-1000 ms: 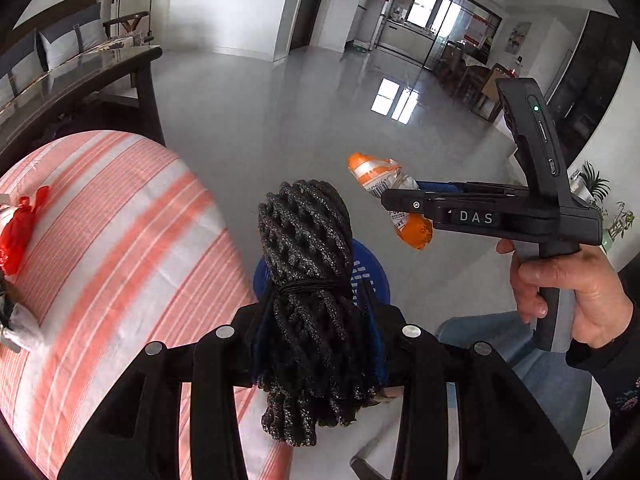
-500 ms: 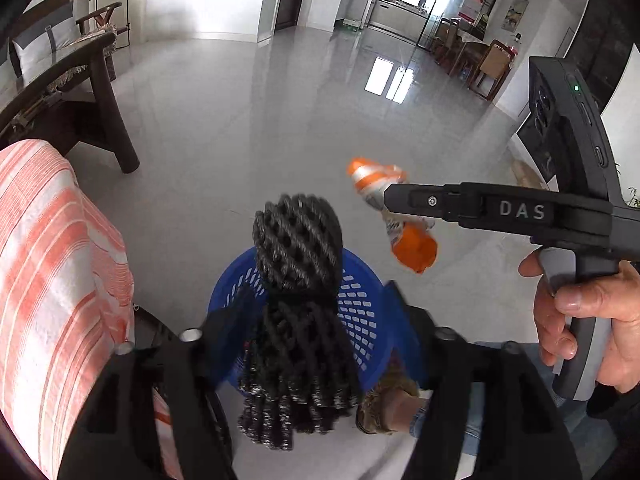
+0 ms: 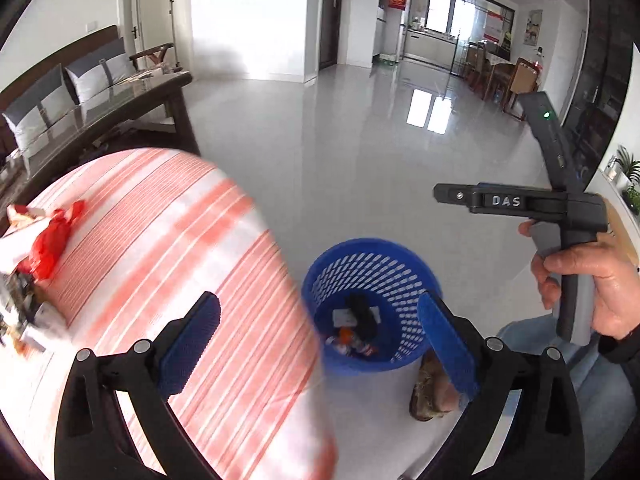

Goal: Collect trash
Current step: 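Return both tools over the table toward the remaining trash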

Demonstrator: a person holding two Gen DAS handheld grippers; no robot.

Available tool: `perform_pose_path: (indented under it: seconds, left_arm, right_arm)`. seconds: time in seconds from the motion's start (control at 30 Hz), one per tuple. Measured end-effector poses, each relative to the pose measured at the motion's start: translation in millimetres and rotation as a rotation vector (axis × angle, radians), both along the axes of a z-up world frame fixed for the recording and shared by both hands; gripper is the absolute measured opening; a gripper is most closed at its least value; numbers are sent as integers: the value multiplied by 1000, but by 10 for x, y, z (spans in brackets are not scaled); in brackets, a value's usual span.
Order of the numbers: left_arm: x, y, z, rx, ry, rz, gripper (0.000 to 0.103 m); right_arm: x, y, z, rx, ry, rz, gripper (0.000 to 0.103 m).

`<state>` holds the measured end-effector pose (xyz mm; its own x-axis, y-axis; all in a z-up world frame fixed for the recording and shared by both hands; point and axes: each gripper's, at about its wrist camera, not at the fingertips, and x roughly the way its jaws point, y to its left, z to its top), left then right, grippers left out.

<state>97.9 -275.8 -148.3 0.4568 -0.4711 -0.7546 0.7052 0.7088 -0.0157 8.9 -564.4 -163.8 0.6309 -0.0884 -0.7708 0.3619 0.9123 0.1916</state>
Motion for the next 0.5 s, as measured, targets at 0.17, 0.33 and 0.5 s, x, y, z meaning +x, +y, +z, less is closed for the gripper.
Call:
perform_pose_path:
  seconds: [0.17, 0.33, 0.5]
  left_arm:
    - [32, 956, -80, 86, 7, 185, 98]
    - [291, 1798, -96, 116, 23, 364, 98]
    - [595, 2360, -62, 148, -17, 480, 98]
  right_arm:
    - [74, 1054, 137, -129, -48, 192, 98]
    - [320, 2135, 167, -86, -40, 407, 98]
    - [755, 2774, 201, -119, -1, 495, 98]
